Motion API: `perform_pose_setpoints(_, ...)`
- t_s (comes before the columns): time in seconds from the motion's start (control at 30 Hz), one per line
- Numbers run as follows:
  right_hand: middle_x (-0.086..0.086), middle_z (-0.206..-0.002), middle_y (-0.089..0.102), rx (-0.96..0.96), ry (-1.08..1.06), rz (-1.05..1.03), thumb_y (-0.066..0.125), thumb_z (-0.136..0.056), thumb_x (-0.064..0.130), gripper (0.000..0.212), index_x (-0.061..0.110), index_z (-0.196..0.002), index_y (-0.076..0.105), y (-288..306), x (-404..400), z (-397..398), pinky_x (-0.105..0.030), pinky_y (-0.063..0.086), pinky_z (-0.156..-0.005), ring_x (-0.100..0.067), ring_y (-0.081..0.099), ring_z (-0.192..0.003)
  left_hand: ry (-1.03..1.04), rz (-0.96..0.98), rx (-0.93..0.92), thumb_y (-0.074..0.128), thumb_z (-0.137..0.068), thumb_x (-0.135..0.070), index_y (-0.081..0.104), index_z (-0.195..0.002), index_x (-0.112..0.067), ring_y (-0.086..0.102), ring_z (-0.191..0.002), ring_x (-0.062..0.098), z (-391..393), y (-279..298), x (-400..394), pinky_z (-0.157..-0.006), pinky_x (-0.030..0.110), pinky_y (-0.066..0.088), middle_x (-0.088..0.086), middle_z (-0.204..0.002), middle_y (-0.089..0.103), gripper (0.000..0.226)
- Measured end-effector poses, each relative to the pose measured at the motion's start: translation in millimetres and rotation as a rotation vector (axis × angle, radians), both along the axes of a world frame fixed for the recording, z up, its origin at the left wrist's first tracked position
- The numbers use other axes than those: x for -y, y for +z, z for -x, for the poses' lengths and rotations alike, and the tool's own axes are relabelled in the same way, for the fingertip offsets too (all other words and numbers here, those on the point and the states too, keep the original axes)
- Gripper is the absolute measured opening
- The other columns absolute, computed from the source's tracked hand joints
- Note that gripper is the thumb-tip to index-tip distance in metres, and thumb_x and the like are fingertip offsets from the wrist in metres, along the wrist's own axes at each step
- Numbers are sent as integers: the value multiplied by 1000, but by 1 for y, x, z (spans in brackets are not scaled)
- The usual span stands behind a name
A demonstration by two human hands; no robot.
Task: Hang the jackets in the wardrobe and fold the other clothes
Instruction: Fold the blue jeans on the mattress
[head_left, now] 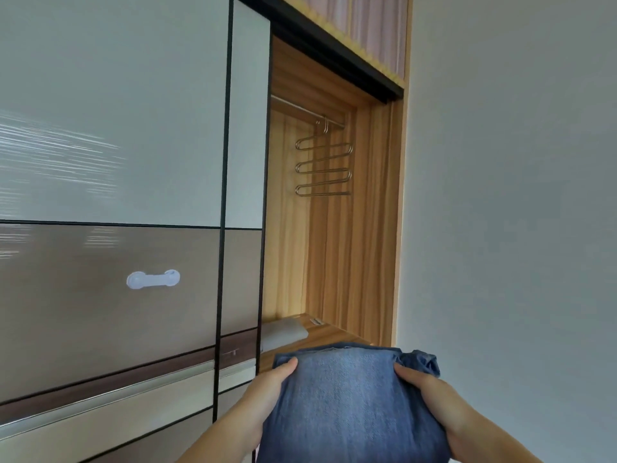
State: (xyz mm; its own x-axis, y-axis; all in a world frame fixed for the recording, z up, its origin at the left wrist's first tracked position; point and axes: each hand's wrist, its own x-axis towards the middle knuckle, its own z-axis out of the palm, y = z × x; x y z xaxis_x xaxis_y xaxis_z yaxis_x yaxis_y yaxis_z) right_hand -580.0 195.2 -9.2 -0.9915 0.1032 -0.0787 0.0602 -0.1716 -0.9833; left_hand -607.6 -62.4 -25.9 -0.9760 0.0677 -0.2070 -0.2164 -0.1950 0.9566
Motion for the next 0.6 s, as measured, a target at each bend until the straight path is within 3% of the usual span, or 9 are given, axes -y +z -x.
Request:
perform_pose_setpoints(0.07, -16, -98, 73, -17, -21, -34, 77, -79, 23, 37, 2, -107, 67, -1, -6, 38, -45, 48, -98, -31, 68, -97, 35, 18, -19, 67, -84, -52, 69, -117, -12, 69, -98, 25, 36, -5, -7, -86, 34, 52, 8, -103, 75, 51)
perform_pose_setpoints(0.17, -14, -93, 70, -52, -42, -70, 71, -86, 17, 23, 1, -102, 64, 1, -16, 83, -33, 48, -75, -25, 64, -89, 100, 52, -44, 66, -77, -65, 56, -133, -20, 60, -114, 21, 87, -12, -23, -96, 33, 46, 2, -127, 62, 73)
perform_pose_setpoints(0.2, -14, -93, 70, -48, -44, -74, 70, -86, 17, 22, 1, -101, 65, 3, -22, 97, -31, 47, -71, -26, 64, -88, 91, 55, -29, 64, -76, -69, 53, -134, -24, 58, -114, 20, 105, -14, -28, -97, 33, 44, -1, -127, 60, 74)
perform_pose_setpoints(0.33, -18, -92, 75, 19, -20, -50, 69, -87, 24, 27, 4, -105, 69, -4, -47, 144, -39, 50, -79, -35, 68, -94, -1, 22, 24, 60, -80, -67, 59, -90, -24, 59, -84, 12, 148, -17, -54, -77, 30, 45, -6, -88, 61, 44)
perform_pose_setpoints(0.4, -18, -86, 75, 30, -30, -62, 68, -87, 22, 24, 3, -103, 68, -7, -56, 165, -38, 49, -74, -33, 67, -90, 34, 49, 21, 62, -85, -59, 56, -83, -29, 56, -79, 8, 170, -18, -64, -75, 28, 44, -9, -84, 59, 30)
perform_pose_setpoints(0.47, -13, -75, 72, 6, -50, -28, 64, -90, 14, 13, 1, -93, 66, -7, -60, 184, -33, 43, -63, -27, 63, -79, 17, 80, 21, 63, -84, -59, 60, -98, -28, 57, -87, 10, 196, -23, -73, -90, 29, 43, -9, -95, 60, 35)
perform_pose_setpoints(0.5, -10, -77, 70, 4, -55, -4, 63, -91, 12, 15, -3, -94, 63, -8, -62, 197, -31, 40, -61, -24, 60, -77, 24, 91, 19, 63, -81, -63, 61, -113, -25, 58, -97, 13, 209, -24, -76, -96, 31, 43, -7, -105, 62, 49)
perform_pose_setpoints(0.6, -12, -99, 64, 19, -18, 51, 63, -90, 11, 43, -12, -123, 47, -22, -73, 248, -30, 42, -69, -23, 59, -88, 71, 146, 30, 60, -81, -69, 50, -137, -20, 56, -113, 18, 259, -40, -84, -102, 35, 43, -4, -124, 59, 75)
